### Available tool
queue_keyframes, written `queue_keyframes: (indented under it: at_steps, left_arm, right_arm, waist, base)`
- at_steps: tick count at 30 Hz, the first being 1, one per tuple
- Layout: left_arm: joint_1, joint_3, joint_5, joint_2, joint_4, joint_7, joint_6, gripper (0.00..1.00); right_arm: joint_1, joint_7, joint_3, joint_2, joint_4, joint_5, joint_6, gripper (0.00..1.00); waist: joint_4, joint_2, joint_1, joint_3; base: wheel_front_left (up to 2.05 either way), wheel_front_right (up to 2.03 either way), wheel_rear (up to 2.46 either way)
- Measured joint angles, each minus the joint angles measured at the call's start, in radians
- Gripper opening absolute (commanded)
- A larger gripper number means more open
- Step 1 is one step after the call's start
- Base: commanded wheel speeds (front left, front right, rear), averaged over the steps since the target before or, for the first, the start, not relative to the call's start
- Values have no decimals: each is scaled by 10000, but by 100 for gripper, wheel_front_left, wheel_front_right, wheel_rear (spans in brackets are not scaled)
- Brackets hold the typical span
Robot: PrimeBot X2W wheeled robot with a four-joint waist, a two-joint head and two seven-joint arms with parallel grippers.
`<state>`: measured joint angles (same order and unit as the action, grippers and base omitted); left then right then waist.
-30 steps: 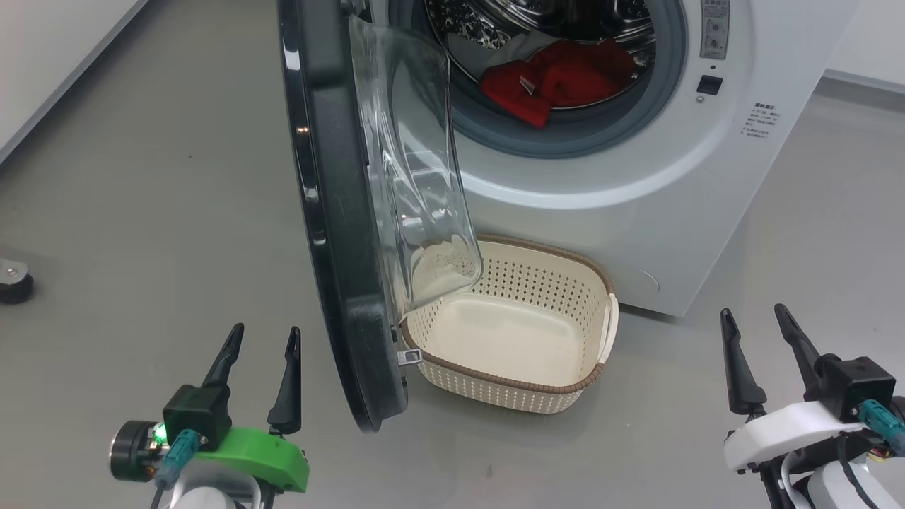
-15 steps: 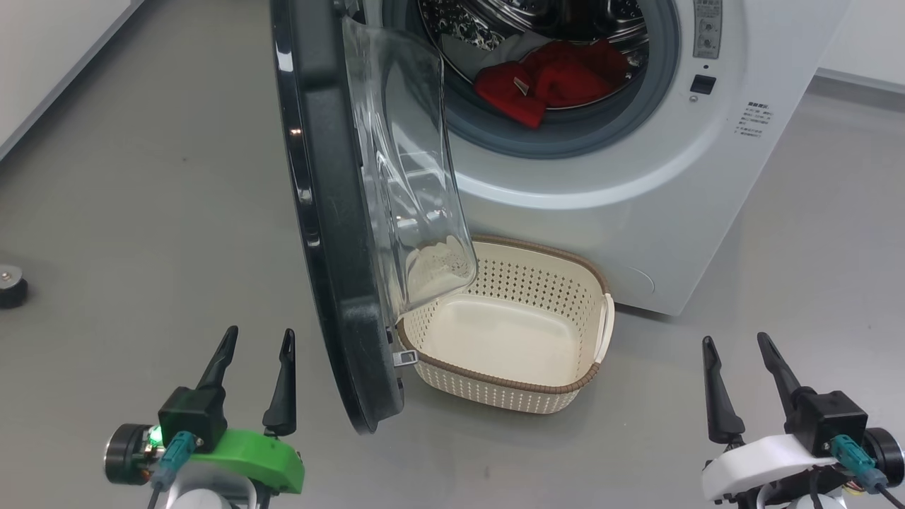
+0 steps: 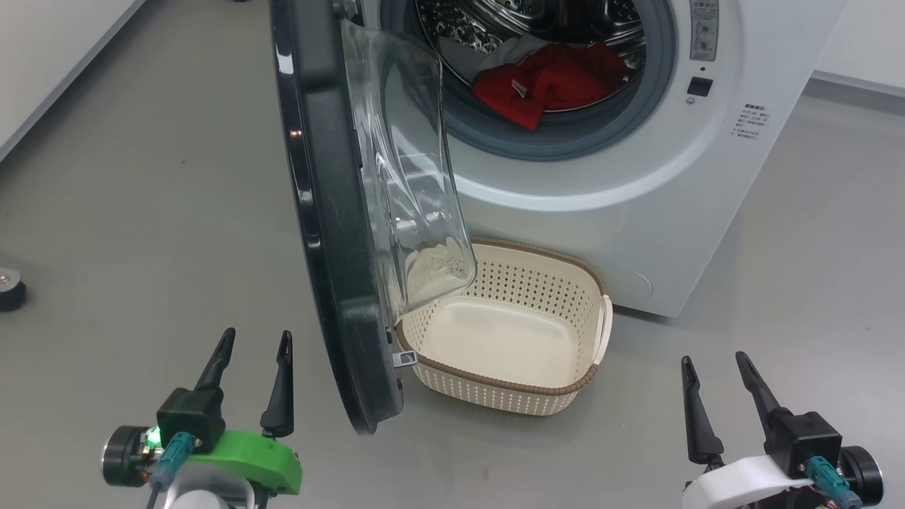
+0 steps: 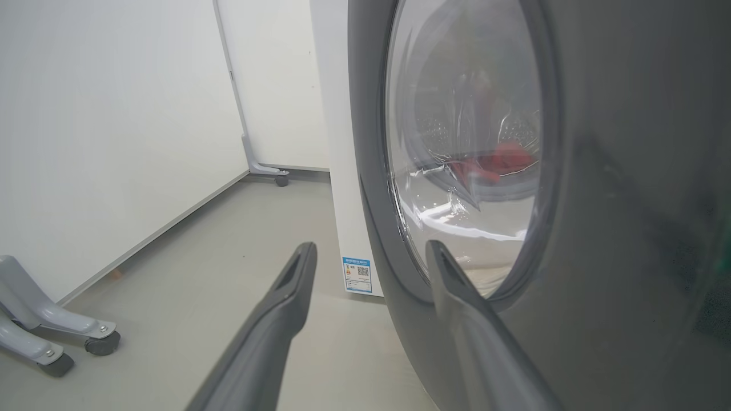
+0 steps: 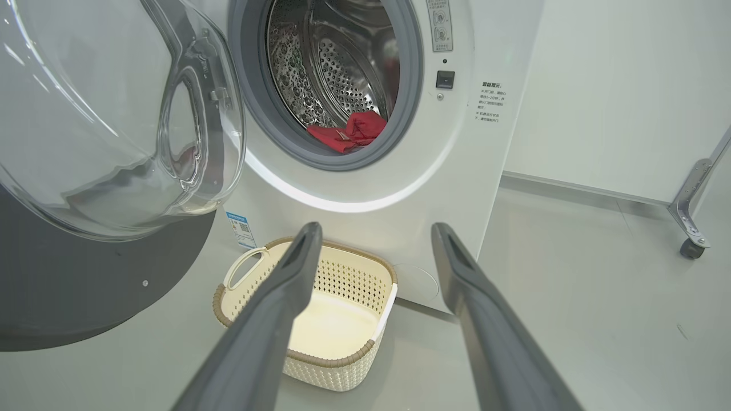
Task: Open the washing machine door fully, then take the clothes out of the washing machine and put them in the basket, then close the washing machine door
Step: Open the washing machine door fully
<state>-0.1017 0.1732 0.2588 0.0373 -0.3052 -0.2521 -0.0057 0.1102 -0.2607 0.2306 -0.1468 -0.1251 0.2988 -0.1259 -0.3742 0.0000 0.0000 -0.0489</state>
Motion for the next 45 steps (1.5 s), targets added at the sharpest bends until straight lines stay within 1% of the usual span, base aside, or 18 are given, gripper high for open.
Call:
queue_keyframes:
  at_steps: [14,15,16,17,19,20,21,22,28,33,36,39,45]
  left_arm:
    - [9,-117,-54,0,-38,0,0,100]
    - [9,-121,-54,0,-40,0,0,97]
    - [9,-121,-54,0,-42,0,2,77]
    - [10,-128,-56,0,-38,0,0,67]
    - [10,-142,-56,0,-35,0,2,42]
    - [10,-148,-58,0,-31,0,2,33]
    - [10,-153,-69,0,-17,0,2,4]
    - [10,-159,-88,0,-4,0,2,0]
    - [10,-198,-159,0,84,0,4,0]
    - [3,-426,-299,0,474,0,21,0]
    - [-29,-562,-372,-2,903,0,111,0]
    - [-182,-711,-410,10,1411,0,109,0]
    - [-859,-903,-685,100,2871,-2,104,0]
  right_arm:
    - [225,0,-236,297,77,-299,0,100]
    - [226,0,-245,314,86,-301,0,100]
    - [229,0,-253,328,98,-303,0,100]
    - [232,0,-253,339,111,-311,0,100]
    - [242,0,-268,359,123,-391,0,100]
    - [248,0,-284,370,125,-391,0,100]
    - [261,0,-293,376,128,-393,0,100]
    - [269,0,-297,380,130,-401,0,100]
    - [280,0,-305,424,159,-472,0,100]
    - [332,0,-372,453,167,-499,0,100]
    - [333,0,-441,458,186,-518,0,100]
    - [333,0,-483,474,209,-552,0,100]
    - [333,0,-562,516,226,-554,0,100]
  waist:
    - [24,0,0,46]
    - [28,0,0,47]
    - [31,0,0,49]
    - [35,0,0,49]
    - [37,0,0,49]
    - [37,0,0,49]
    - [38,0,0,49]
    - [38,0,0,48]
    - [31,0,0,35]
    - [12,0,0,13]
    - [3,0,0,-1]
    - [-4,0,0,-16]
    - [-7,0,0,-40]
  base:
    - [0,0,0]
    - [0,0,0]
    - [0,0,0]
    - [0,0,0]
    - [0,0,0]
    - [0,0,0]
    - [0,0,0]
    - [0,0,0]
    - [0,0,0]
    - [0,0,0]
    - [0,0,0]
    - [0,0,0]
    - [0,0,0]
